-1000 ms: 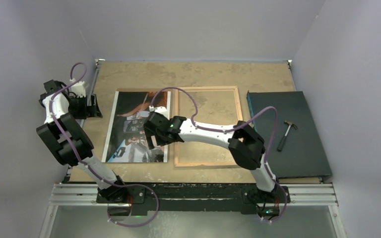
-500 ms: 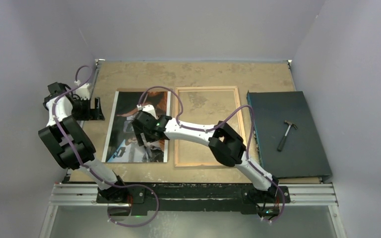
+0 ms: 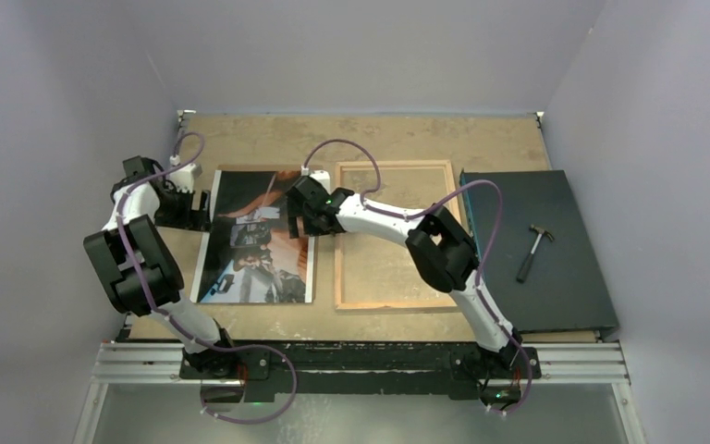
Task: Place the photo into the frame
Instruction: Pick up the photo frame item at the center of the board.
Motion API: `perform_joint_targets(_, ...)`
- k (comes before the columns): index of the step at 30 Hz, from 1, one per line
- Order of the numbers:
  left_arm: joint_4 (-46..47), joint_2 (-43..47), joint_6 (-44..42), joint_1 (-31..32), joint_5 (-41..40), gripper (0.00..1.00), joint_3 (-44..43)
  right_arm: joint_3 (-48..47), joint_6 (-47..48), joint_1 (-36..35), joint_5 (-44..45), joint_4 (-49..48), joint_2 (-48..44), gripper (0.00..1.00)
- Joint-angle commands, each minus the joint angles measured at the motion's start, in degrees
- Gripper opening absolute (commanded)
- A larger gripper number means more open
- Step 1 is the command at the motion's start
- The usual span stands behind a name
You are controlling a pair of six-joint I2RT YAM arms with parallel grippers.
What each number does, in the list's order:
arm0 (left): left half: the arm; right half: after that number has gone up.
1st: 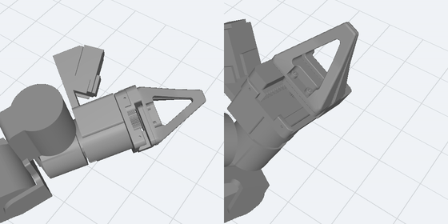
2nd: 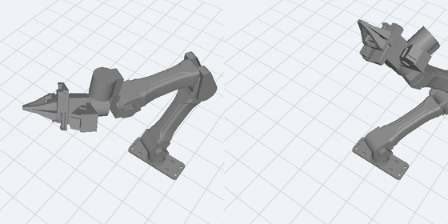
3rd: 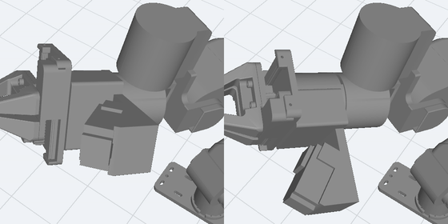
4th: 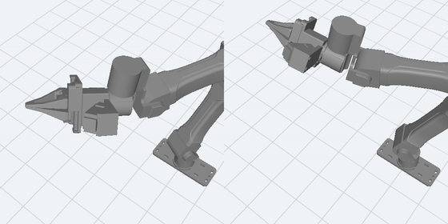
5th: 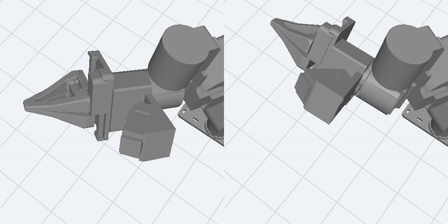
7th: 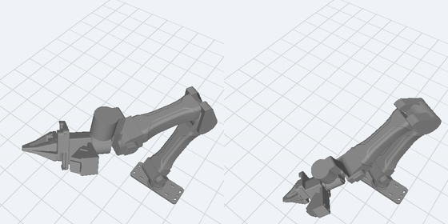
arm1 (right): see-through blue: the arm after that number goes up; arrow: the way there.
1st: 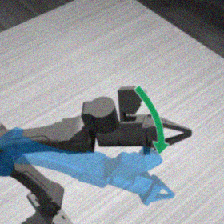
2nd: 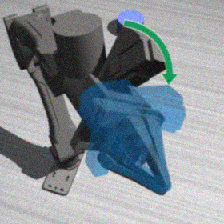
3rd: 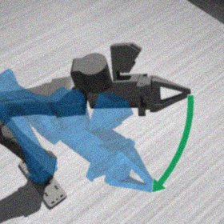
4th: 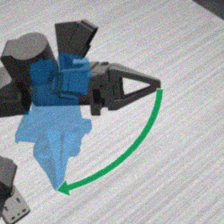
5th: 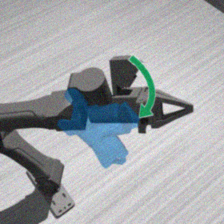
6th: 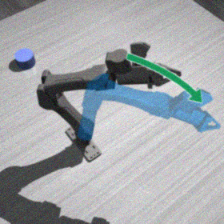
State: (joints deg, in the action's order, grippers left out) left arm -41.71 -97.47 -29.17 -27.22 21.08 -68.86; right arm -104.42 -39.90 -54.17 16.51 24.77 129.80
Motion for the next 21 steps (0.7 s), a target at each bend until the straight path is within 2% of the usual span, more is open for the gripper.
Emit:
perform_joint_targets(1, 4.64, 2.46, 0.43, 2.52, -3.38, 0.84, 2.57, -0.75, -2.16, -1.64, 0.61, 1.02, 1.08, 0.99)
perform_joint_targets(7, 7.89, 1.46, 2.37, 2.82, -5.99, 0.81, 2.72, 0.04, -3.97, -1.63, -2.00, -4.12, 2.75, 0.99)
perform_joint_targets(13, 15.34, -0.53, 5.46, 2.25, -16.32, 0.72, 3.12, -1.68, -6.31, -1.64, -7.76, -6.90, 4.41, 0.99)
perform_joint_targets(21, 15.70, -3.34, 7.52, 1.99, -18.34, 0.71, -0.16, 2.67, -6.48, -0.17, -12.96, -10.66, 0.80, 0.99)
